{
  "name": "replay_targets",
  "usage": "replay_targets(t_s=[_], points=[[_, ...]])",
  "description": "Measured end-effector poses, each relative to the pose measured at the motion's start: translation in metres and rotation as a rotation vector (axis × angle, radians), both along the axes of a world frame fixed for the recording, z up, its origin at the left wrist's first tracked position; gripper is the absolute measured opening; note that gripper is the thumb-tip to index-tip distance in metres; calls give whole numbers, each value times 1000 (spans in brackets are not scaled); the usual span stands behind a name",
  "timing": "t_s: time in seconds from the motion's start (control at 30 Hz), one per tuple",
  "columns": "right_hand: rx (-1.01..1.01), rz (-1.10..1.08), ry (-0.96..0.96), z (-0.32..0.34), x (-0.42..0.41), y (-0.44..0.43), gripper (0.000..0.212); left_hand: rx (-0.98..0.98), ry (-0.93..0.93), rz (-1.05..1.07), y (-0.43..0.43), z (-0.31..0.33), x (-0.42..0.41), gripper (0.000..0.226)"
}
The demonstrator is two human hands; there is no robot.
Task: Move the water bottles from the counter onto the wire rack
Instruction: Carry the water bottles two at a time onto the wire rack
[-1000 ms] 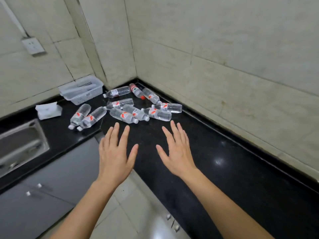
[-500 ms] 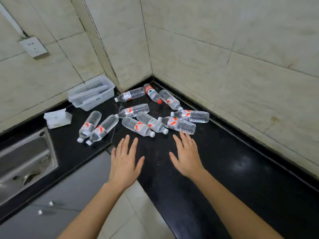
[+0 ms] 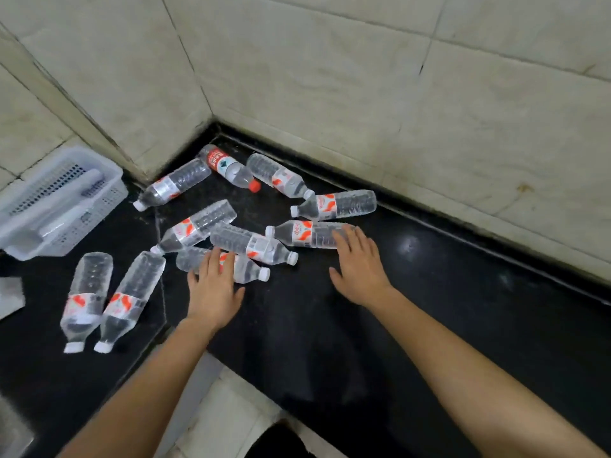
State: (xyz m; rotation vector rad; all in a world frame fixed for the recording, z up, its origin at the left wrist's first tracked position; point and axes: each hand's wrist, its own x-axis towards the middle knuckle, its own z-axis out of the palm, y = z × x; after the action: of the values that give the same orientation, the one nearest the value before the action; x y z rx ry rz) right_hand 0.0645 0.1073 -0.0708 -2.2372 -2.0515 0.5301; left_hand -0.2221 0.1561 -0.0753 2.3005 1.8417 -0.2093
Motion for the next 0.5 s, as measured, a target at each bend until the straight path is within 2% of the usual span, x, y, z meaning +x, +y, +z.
replay_targets(t_s=[0.13,0.23,0.37,0.5], points=[[-22,-63,-71,-5,-18,42,80,-82,59,-119,51,-29,-19,76],[-6,2,-143,-14,-39,79,82,-141,137,-234,76,-47,-40,82],[-126,106,-255,-34,-64,120,87,-62,52,-420,97,-68,-66,73],[-325,12,-244,-56,-67,126,87,-65,-40,-410,105,-68,-67,76]])
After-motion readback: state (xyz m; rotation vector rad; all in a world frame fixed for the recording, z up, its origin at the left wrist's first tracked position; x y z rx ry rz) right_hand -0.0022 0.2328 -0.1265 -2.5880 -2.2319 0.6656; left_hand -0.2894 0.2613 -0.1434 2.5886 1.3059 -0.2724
